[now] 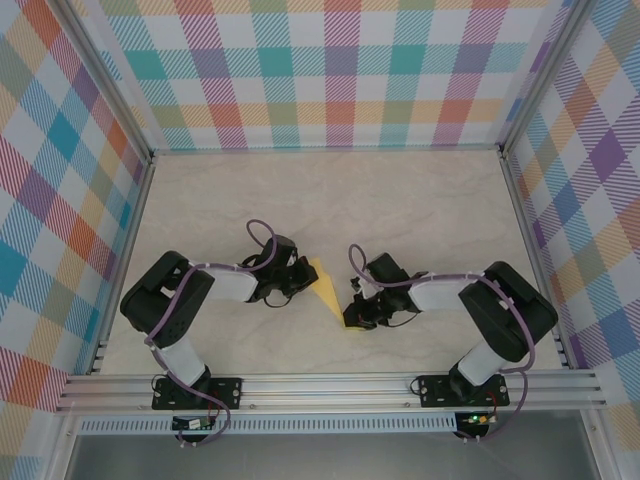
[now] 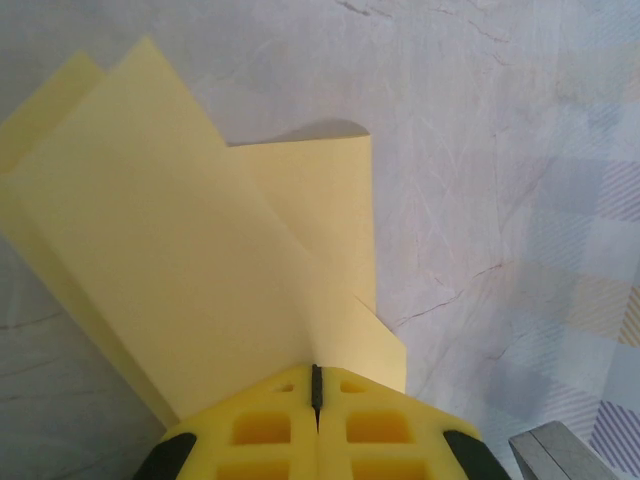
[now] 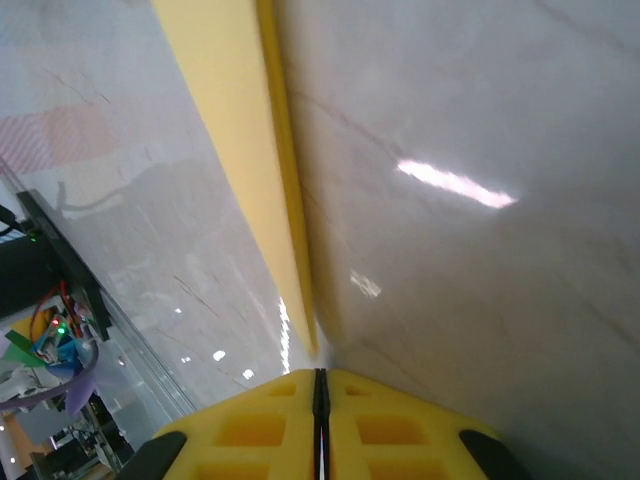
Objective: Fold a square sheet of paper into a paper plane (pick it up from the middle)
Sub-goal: Fold the wing for the fifth time at the center of the table.
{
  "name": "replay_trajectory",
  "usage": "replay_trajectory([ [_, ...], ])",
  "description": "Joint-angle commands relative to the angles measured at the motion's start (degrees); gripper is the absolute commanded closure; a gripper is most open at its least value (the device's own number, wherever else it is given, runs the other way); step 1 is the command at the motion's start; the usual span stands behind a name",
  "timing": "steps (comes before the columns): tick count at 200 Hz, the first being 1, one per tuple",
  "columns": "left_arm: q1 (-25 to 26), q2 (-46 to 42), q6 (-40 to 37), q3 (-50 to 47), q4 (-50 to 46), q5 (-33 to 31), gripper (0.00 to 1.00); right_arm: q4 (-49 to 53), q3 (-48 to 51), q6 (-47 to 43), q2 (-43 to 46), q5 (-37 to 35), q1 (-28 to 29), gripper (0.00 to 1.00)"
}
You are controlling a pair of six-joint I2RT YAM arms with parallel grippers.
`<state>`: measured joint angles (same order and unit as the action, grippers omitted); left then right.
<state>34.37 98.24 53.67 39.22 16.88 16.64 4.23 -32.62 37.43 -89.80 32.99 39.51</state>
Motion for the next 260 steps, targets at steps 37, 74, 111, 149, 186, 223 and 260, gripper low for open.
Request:
replay_trajectory([
  [37,1.08,-6.77,-5.91,6.95,-16.98,-3.73,0.86,17.0,-2.51,0.22,18.26,-25.04,0.48,0.71],
  [74,4.51,-10.74,-9.03,19.0,-41.08,-16.09,0.44,18.2,-2.88,1.81,24.73,-37.33,-0.11,0.41],
  [111,9.07,-7.54,-4.78,28.3,-57.81,-24.97,0.28,15.33,-2.98,3.9,23.57,-37.39,-2.92,0.26],
  [149,11.25,-1.89,-1.03,32.84,-60.6,-26.07,0.23,8.52,-3.31,4.19,19.08,-29.11,-4.79,0.22],
  [186,11.25,4.87,0.21,36.59,-61.24,-24.56,0.24,6.71,-5.81,3.46,13.96,-24.28,-4.88,0.2],
  [223,11.19,8.33,0.06,38.33,-61.82,-23.46,0.27,4.82,-8.18,2.65,9.92,-19.15,-4.88,0.2],
  [260,10.69,3.53,1.38,33.27,-60.47,-24.84,0.45,4.05,-10.3,2.31,5.96,-15.8,-4.88,0.21],
])
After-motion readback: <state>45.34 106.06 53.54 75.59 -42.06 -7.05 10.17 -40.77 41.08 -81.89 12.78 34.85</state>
